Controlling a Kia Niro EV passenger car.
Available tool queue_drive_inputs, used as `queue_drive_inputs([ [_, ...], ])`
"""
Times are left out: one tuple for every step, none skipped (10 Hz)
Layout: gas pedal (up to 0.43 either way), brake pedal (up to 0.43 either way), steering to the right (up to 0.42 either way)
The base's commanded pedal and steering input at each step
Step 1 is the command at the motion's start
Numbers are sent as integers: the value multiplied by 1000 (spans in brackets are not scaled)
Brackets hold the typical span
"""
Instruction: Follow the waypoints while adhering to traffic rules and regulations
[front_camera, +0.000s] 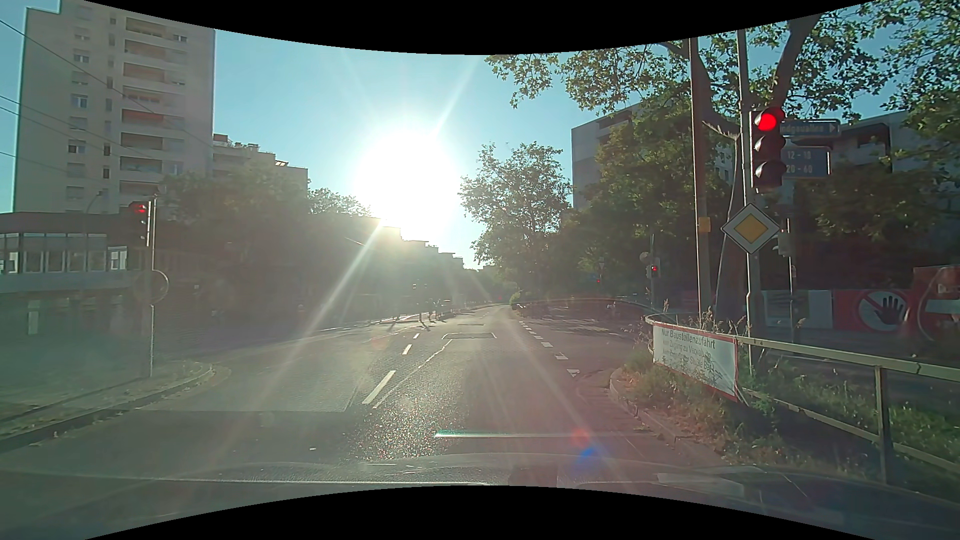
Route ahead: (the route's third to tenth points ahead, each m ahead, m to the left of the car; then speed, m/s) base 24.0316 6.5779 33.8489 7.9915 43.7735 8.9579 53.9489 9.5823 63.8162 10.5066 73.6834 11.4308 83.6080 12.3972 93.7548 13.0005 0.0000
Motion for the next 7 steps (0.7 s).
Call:
queue_drive_inputs([
  [0,232,-1],
  [0,226,-1],
  [0,232,-1],
  [0,232,-1],
  [0,232,-1],
  [0,232,-1],
  [0,232,-2],
])
